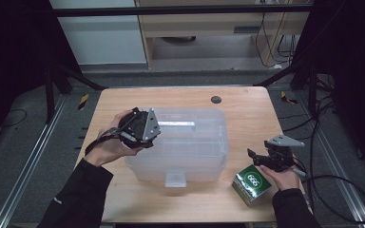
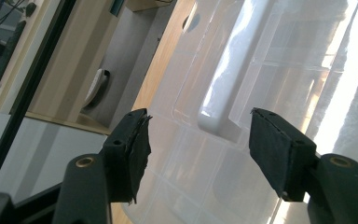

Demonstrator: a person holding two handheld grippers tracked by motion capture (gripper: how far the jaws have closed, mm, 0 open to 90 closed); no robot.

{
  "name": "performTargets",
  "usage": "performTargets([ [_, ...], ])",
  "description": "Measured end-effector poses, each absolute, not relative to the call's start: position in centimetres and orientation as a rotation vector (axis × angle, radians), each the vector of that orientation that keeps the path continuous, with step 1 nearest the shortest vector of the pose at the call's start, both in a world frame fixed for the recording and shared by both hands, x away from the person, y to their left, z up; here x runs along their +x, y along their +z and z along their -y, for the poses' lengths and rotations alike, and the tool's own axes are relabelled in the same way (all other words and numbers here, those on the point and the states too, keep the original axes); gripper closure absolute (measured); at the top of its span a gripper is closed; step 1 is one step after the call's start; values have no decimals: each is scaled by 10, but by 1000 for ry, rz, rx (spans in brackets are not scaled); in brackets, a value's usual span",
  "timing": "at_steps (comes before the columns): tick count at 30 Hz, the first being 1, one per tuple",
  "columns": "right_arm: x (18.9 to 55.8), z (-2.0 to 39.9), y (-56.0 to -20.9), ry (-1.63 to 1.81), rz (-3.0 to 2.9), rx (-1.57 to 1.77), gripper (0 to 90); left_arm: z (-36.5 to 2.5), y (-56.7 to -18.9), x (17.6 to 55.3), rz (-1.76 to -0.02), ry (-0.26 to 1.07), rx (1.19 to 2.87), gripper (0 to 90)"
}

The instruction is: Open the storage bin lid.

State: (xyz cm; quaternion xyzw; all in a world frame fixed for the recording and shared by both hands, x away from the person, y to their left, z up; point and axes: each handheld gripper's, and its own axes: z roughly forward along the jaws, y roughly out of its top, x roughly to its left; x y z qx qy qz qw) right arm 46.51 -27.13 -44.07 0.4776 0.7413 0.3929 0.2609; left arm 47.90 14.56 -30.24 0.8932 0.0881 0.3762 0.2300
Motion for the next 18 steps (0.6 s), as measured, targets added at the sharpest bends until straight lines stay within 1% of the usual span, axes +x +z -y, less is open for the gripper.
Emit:
performTargets([
  [1,465,271,-440,1066,-2006,1293,266,-144,-301,482,-182,1049,2457,380],
  [6,465,271,-440,1077,-2015,1282,284,-139,-300,482,-162,1064,2474,405],
  [11,465,271,-440,1082,-2020,1279,291,-135,-301,482,-186,1060,2504,437],
  [18,465,270,-438,1089,-2022,1280,307,-128,-301,484,-134,1093,2540,482],
])
